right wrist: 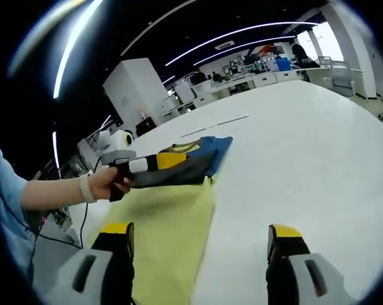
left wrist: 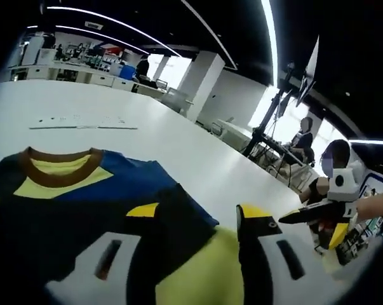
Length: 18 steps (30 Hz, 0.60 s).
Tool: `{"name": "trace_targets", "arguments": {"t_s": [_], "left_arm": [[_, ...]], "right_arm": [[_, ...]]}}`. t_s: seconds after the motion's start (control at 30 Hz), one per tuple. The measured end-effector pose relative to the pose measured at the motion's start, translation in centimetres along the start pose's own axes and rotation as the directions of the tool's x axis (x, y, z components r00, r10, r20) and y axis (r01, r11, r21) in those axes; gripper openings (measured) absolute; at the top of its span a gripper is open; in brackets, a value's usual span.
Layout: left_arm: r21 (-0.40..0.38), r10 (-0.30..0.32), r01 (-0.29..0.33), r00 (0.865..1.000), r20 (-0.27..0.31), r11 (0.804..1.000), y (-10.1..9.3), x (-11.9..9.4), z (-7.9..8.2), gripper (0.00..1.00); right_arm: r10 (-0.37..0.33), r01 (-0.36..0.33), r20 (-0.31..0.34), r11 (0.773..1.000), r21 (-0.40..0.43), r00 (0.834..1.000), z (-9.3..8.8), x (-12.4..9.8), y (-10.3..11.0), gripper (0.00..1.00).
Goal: Fold the garment on the visible template until the final outline fits inside the template.
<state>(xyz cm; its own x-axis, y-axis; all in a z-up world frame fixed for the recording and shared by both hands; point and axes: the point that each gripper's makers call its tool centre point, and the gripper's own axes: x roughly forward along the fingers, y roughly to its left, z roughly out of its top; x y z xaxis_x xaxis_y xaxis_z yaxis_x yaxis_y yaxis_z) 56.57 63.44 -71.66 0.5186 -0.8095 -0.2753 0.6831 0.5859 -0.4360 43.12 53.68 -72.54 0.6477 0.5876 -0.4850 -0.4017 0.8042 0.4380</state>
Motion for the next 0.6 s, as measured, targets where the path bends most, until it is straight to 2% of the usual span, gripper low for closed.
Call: {"name": "trace_targets", "arguments": {"t_s": [0.13, 0.23, 0.43, 0.6], "left_arm": [[0.039, 0.018, -0.018, 1.000, 0.010, 0.999, 0.9, -1.2, 0.8, 0.54], [0.050, 0.034, -0.035, 0.999, 0.026, 0.998, 1.9, -2.7, 1.6, 0.54], [0.059, 0.089, -0.092, 0.995, 0.051, 0.994, 4.0, -6.7, 2.2, 0.54], [0.085, 0.136, -0.142, 0.988, 0.073, 0.986, 5.2, -10.2, 2.3, 0.60]], "right_arm": [[0.007, -0.007, -0.005, 1.000, -0.008, 1.000, 0.2, 0.4, 0.3, 0.87], [0.015, -0.015, 0.001, 1.000, -0.015, 1.000, 0.6, 0.7, 0.8, 0.87], [0.028, -0.028, 0.006, 0.999, -0.034, 1.000, 1.1, 1.1, 2.0, 0.86], [0.036, -0.035, 0.005, 0.998, -0.059, 0.999, 1.5, 1.2, 2.6, 0.87]]}}
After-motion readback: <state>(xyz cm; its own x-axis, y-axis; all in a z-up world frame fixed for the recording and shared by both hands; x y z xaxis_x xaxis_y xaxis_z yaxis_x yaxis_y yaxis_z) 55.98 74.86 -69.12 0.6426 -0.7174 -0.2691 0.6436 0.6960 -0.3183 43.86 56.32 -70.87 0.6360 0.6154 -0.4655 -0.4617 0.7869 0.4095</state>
